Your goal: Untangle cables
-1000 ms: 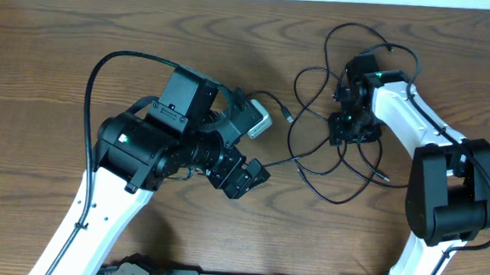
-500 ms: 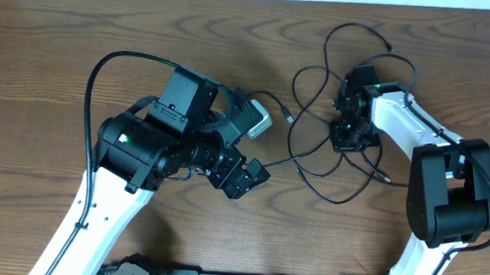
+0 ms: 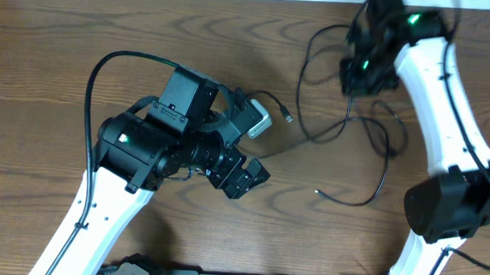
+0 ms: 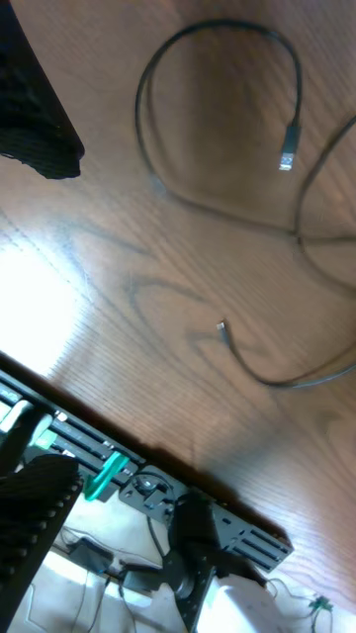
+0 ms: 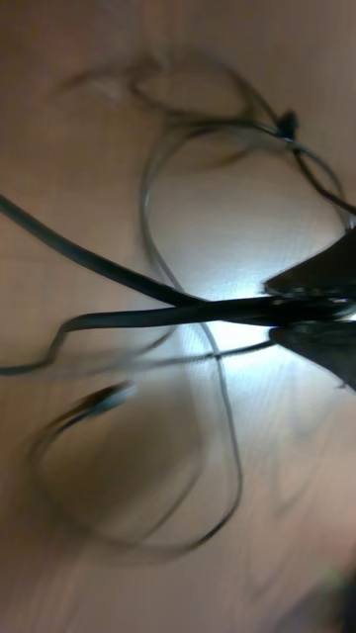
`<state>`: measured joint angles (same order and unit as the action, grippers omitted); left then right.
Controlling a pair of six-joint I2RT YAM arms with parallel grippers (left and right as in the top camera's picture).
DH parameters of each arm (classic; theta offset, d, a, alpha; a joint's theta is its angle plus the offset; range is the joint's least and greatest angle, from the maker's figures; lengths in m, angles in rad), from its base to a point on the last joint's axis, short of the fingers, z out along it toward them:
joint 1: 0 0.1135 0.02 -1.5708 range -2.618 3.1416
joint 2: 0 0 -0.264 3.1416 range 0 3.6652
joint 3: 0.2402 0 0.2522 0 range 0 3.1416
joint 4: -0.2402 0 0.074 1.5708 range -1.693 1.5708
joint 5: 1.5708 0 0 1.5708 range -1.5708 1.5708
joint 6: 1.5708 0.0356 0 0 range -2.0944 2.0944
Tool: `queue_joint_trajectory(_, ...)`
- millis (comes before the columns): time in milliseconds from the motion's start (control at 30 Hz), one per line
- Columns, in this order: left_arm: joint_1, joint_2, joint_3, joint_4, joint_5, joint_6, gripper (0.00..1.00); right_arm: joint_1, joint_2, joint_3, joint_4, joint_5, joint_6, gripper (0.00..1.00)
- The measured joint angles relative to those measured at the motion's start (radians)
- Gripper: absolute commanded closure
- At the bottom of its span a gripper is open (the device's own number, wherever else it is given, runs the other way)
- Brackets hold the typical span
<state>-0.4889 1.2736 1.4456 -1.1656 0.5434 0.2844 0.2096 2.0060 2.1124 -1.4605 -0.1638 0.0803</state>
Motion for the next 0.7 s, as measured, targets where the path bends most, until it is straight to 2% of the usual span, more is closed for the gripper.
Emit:
queue_joint_trajectory(133, 0.0, 0.0, 0.0, 0.002, 0.0, 0.0, 0.05, 0.0, -0.006, 0.345, -0.063, -0.019, -0.001, 0.99)
queue_joint_trajectory(233, 0.0, 0.0, 0.0, 0.002, 0.0, 0.0, 0.05, 0.0, -0.007, 0.494, -0.093, -0.059, -0.004, 0.99)
queue_joint_trajectory(267, 0.0, 0.0, 0.0, 0.002, 0.0, 0.0, 0.05, 0.0, -0.008, 0.594, -0.097, -0.101, -0.006, 0.99)
queue_joint_trajectory(500, 0.0, 0.0, 0.0, 0.002, 0.0, 0.0, 0.05, 0.0, -0.013, 0.858, -0.092, -0.217, -0.009, 0.99)
queue_joint_trajectory(700, 0.0, 0.0, 0.0, 0.008, 0.0, 0.0, 0.05, 0.0, -0.041, 0.931, 0.007, -0.282, -0.009, 0.99)
